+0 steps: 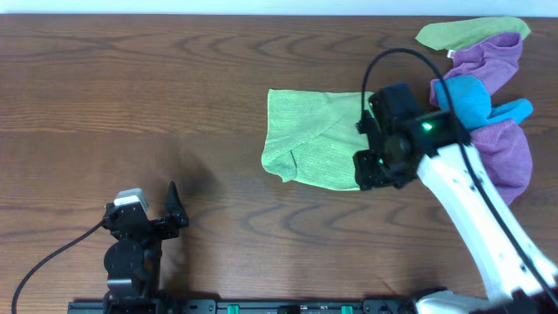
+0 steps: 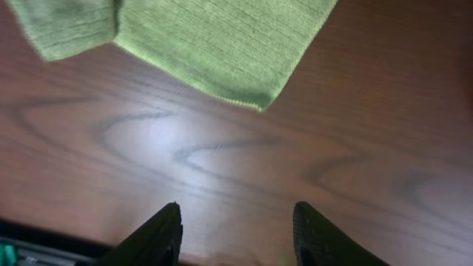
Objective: Fold the cloth
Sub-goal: 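Lay the green cloth flat on the table center and release, then reach the left gripper to the cloth's left edge and grasp it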
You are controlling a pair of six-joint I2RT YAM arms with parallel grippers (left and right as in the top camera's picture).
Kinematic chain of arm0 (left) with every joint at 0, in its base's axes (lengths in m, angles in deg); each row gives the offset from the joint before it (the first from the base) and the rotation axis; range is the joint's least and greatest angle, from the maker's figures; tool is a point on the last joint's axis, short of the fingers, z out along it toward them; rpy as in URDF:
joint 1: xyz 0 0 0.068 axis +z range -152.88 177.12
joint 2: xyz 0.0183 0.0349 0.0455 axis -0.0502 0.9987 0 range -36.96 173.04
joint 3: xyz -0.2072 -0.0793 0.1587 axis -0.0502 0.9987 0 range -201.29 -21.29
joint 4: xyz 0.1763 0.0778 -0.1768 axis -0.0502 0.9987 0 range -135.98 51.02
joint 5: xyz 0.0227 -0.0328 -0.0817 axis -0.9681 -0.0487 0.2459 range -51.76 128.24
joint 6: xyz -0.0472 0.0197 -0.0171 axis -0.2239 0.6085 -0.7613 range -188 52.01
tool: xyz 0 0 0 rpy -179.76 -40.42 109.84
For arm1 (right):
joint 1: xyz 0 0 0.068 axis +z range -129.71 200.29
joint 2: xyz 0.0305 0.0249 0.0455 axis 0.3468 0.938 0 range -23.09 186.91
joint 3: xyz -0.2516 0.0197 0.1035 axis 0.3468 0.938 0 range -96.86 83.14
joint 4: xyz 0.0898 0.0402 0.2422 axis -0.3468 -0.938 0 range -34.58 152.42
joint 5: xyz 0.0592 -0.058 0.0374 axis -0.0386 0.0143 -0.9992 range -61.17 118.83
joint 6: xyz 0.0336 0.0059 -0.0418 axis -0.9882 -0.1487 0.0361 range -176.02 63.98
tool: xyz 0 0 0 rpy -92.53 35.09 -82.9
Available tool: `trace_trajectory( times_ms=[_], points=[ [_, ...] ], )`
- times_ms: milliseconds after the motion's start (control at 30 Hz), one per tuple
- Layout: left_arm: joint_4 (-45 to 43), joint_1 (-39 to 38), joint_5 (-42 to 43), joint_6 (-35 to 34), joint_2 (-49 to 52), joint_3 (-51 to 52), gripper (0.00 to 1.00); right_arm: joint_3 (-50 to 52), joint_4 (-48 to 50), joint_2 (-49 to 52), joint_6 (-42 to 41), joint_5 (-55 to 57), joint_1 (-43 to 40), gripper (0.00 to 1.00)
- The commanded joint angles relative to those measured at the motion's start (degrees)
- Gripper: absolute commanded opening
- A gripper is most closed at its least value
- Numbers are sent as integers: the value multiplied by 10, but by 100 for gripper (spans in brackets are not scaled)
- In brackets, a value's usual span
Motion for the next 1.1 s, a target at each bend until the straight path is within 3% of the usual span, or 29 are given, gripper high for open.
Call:
trace_trajectory(
  times_ms=[0,167,233,367,567,767,967,1067],
  points=[
    [3,-2,-2,9,-3,15,95,-9,-18,-52,-12,-20,2,50],
    [-6,-2,8,-5,-3,15,95,-9,-44,-128,-12,-20,2,52],
    [-16,-2,71,-74,-3,15,95,-9,-50,-148,-12,-20,2,53],
    [-2,-2,222,-292,-3,15,95,-9,-55,-181,-11,-20,2,56],
    [-10,-2,233,-386,-3,15,95,-9,-77,-192,-9,-20,2,56],
    [-46,-2,181,-412,-3,15,95,-9,-92,-192,-9,-15,2,55],
    [-71,-3,305,-358,20,15,100,-9,-62,-191,-2,19,2,56],
    [-79,-17,312,-331,74,15,98,-9,-24,-189,5,19,1,57]
  ],
)
